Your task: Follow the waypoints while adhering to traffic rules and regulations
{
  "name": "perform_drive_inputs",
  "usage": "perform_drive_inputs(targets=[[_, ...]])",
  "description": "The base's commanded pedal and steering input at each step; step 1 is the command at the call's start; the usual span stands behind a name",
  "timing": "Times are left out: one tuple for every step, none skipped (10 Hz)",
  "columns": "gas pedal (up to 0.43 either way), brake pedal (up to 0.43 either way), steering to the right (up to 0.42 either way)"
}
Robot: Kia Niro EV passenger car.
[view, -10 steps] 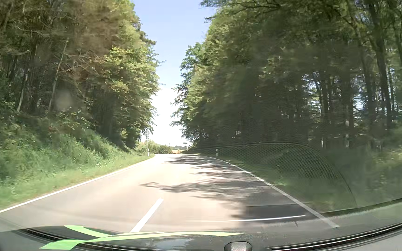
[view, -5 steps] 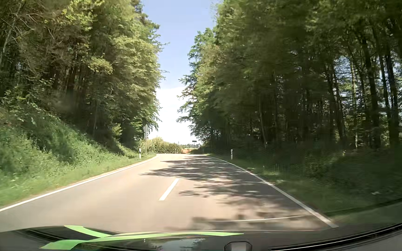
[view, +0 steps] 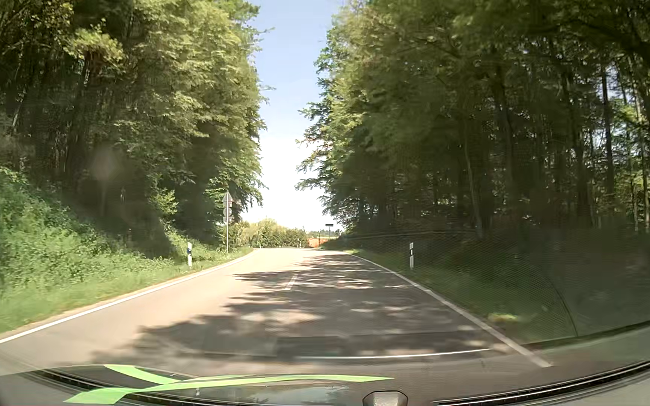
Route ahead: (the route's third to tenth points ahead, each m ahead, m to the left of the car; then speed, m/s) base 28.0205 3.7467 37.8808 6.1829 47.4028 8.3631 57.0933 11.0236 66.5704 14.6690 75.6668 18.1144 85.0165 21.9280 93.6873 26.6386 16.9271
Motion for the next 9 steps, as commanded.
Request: perform_drive_inputs(targets=[[0.138, 0.000, -0.025], [0.130, 0.000, -0.025], [0.130, 0.000, -0.025], [0.130, 0.000, -0.025], [0.130, 0.000, -0.025], [0.138, 0.000, -0.025], [0.150, 0.000, -0.024], [0.157, 0.000, -0.024], [0.169, 0.000, -0.024]])
